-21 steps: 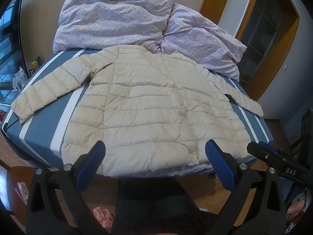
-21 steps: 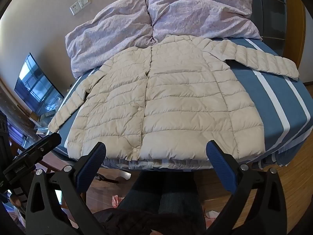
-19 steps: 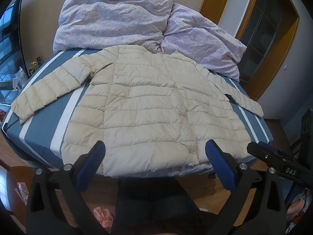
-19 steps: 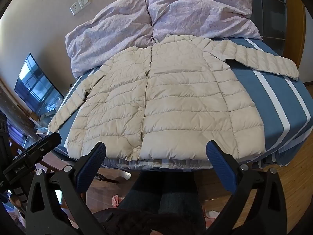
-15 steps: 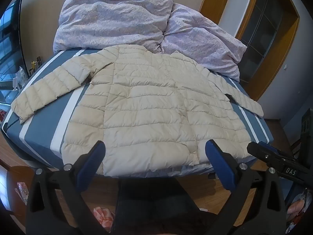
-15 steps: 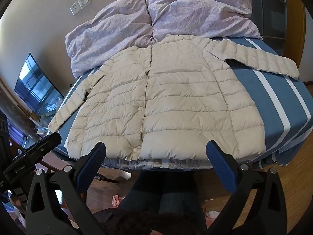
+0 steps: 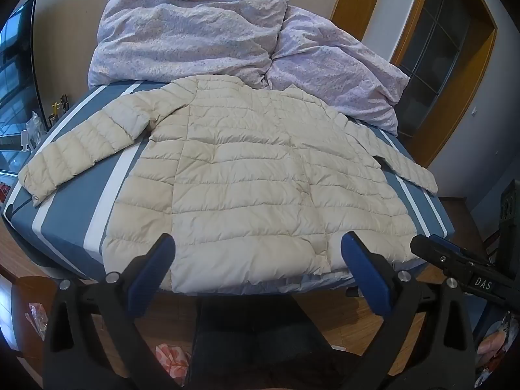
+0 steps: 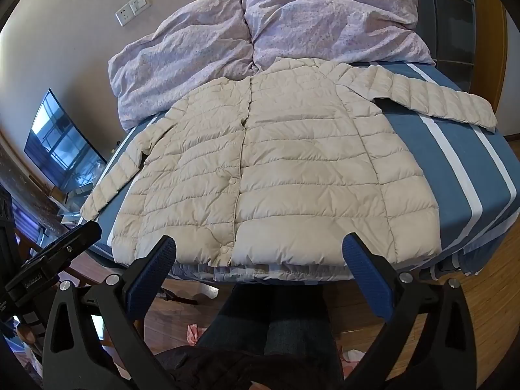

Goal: Fold large clothes

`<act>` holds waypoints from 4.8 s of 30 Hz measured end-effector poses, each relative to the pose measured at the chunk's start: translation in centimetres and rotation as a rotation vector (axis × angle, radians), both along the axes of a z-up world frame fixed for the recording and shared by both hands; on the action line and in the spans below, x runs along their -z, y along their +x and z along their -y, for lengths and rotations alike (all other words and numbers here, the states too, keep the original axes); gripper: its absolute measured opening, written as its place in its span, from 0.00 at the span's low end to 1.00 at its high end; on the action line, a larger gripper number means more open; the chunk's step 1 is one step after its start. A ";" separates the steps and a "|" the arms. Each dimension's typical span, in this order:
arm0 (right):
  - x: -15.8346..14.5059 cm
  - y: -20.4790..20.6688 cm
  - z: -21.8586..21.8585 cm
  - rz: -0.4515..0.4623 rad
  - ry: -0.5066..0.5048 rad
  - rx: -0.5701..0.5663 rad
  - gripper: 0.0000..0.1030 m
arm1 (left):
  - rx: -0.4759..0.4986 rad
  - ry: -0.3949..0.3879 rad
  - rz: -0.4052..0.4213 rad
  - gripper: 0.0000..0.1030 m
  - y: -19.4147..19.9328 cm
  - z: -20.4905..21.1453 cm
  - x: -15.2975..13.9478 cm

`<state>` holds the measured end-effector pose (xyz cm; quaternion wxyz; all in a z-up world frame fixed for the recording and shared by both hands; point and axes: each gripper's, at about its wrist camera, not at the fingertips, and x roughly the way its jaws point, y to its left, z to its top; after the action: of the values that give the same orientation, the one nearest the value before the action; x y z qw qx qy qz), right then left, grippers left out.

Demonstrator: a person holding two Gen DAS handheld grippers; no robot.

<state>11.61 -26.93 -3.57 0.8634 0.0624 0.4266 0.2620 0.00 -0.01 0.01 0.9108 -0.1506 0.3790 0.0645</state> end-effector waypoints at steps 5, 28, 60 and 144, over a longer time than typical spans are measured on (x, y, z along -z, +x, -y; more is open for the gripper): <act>0.0 -0.1 0.1 0.001 0.002 0.000 0.99 | 0.001 0.001 0.002 0.98 0.0 0.0 0.0; 0.0 -0.1 0.1 0.002 0.005 0.000 0.99 | 0.000 0.002 0.003 0.98 0.0 0.0 0.0; -0.1 0.1 0.0 0.002 0.006 0.000 0.99 | 0.000 0.003 0.005 0.98 0.0 0.0 0.0; 4.0 37.6 -0.1 -0.015 -0.158 0.404 0.12 | -0.241 0.182 -0.231 0.98 20.9 -11.4 12.2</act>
<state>49.23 -26.86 -7.59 0.8975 0.0804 0.4309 0.0491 20.88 11.37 -12.18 0.8567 -0.1036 0.4529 0.2240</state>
